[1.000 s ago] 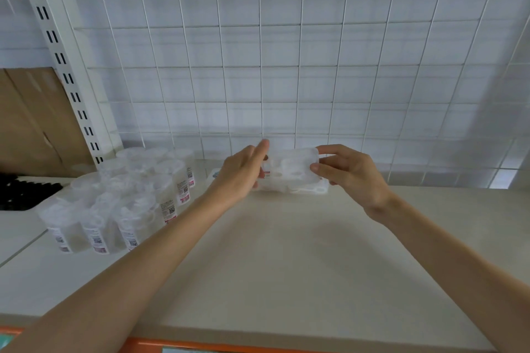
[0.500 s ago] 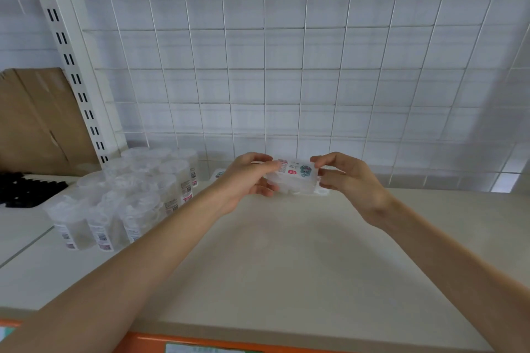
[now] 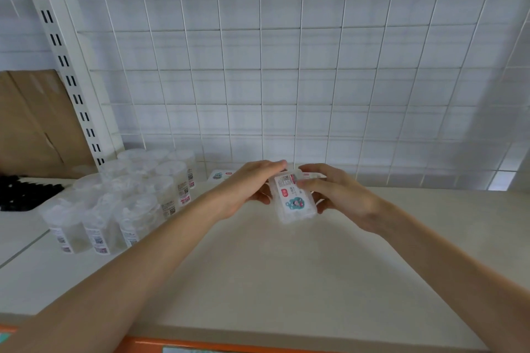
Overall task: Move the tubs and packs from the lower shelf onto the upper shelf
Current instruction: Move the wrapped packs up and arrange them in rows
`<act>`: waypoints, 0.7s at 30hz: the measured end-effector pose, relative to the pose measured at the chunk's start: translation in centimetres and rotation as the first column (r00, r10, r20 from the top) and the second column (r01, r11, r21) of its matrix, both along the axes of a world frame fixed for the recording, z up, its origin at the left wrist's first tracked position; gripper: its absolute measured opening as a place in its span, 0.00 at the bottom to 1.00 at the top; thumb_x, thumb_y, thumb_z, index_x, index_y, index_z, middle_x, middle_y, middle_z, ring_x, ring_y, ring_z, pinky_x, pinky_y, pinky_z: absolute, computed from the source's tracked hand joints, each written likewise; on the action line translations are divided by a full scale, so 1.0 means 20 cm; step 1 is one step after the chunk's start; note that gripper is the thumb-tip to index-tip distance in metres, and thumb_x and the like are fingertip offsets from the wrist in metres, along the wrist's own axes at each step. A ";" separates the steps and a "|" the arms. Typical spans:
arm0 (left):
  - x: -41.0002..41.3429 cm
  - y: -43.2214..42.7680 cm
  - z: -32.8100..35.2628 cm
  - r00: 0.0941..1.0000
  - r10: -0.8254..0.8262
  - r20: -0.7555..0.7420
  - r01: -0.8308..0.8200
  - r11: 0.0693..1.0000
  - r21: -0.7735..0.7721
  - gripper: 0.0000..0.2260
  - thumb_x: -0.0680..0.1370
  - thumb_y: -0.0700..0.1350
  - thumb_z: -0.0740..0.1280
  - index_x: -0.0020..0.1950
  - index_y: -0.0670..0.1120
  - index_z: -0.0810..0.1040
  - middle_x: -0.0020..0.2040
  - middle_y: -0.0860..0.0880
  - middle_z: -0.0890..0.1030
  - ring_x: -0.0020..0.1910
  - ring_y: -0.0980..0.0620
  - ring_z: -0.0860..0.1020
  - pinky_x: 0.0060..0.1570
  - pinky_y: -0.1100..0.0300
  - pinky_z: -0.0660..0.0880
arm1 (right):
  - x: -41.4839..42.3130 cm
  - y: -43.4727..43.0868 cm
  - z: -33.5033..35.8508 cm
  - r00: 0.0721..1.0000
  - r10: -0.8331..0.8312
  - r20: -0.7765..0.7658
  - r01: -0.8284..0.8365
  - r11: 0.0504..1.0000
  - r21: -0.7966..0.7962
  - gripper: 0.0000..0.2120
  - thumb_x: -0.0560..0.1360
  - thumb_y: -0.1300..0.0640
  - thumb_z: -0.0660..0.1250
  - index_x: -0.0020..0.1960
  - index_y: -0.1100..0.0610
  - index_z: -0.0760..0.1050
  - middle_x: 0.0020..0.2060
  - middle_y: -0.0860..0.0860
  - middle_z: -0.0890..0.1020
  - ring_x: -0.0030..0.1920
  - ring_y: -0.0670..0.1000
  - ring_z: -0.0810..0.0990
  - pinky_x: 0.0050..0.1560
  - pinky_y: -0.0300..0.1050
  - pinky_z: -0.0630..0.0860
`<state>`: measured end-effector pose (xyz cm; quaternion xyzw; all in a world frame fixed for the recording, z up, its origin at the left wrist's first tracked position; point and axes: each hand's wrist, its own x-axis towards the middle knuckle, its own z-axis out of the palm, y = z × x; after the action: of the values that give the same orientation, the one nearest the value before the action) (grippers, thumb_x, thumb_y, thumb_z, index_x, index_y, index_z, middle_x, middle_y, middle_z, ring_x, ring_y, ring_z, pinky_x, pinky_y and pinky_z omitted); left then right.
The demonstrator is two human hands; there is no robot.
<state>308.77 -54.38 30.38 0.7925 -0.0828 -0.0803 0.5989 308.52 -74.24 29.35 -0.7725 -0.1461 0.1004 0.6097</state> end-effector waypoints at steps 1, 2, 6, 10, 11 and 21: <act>0.00 0.00 0.00 1.000 -0.010 -0.030 0.010 1.000 0.002 0.18 0.82 0.56 0.60 0.57 0.44 0.81 0.46 0.43 0.85 0.43 0.49 0.80 0.43 0.57 0.76 | 0.00 0.00 0.00 1.000 -0.012 -0.007 0.012 1.000 0.027 0.20 0.77 0.55 0.69 0.67 0.54 0.70 0.48 0.57 0.84 0.38 0.51 0.81 0.38 0.43 0.75; 0.00 -0.01 0.00 0.999 -0.024 -0.049 0.024 1.000 -0.005 0.19 0.82 0.57 0.58 0.57 0.45 0.81 0.47 0.43 0.85 0.42 0.48 0.80 0.42 0.57 0.76 | 0.00 0.00 0.01 0.999 -0.028 -0.016 0.029 0.998 0.062 0.19 0.77 0.57 0.68 0.67 0.54 0.70 0.47 0.57 0.84 0.38 0.52 0.81 0.37 0.43 0.76; -0.01 -0.01 0.01 0.998 -0.053 -0.024 0.052 0.999 -0.013 0.17 0.81 0.54 0.62 0.59 0.43 0.78 0.45 0.46 0.84 0.38 0.49 0.81 0.42 0.57 0.75 | 0.01 -0.03 0.01 0.997 -0.054 -0.047 0.062 0.979 0.192 0.16 0.79 0.59 0.65 0.66 0.56 0.71 0.49 0.58 0.85 0.41 0.55 0.84 0.40 0.45 0.78; 0.00 -0.01 0.00 0.999 0.006 0.053 -0.005 1.000 -0.030 0.12 0.79 0.46 0.68 0.60 0.43 0.78 0.43 0.47 0.82 0.36 0.50 0.80 0.41 0.58 0.75 | 0.02 -0.05 0.00 0.998 -0.034 -0.055 0.044 0.981 0.188 0.16 0.79 0.58 0.65 0.66 0.57 0.72 0.50 0.57 0.85 0.45 0.54 0.84 0.44 0.46 0.78; 0.00 -0.01 0.00 0.998 0.014 0.058 -0.011 0.999 -0.036 0.12 0.79 0.46 0.68 0.60 0.43 0.78 0.43 0.47 0.82 0.36 0.51 0.79 0.41 0.58 0.75 | 0.02 -0.04 0.00 0.998 -0.052 -0.019 0.054 0.991 0.124 0.17 0.79 0.57 0.66 0.67 0.55 0.71 0.52 0.55 0.84 0.48 0.53 0.84 0.46 0.46 0.78; 0.01 0.00 -0.02 0.995 0.012 0.100 -0.008 0.999 -0.036 0.10 0.81 0.46 0.64 0.58 0.43 0.80 0.42 0.47 0.81 0.37 0.52 0.77 0.39 0.59 0.74 | 0.05 -0.09 -0.04 0.811 0.010 0.584 0.183 0.945 -0.270 0.27 0.64 0.52 0.81 0.57 0.39 0.74 0.56 0.38 0.77 0.58 0.41 0.75 0.51 0.27 0.68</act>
<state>308.95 -54.30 30.03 0.7852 -0.1101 -0.0360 0.6083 309.53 -75.98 28.62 -0.8589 -0.2708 -0.1452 0.4097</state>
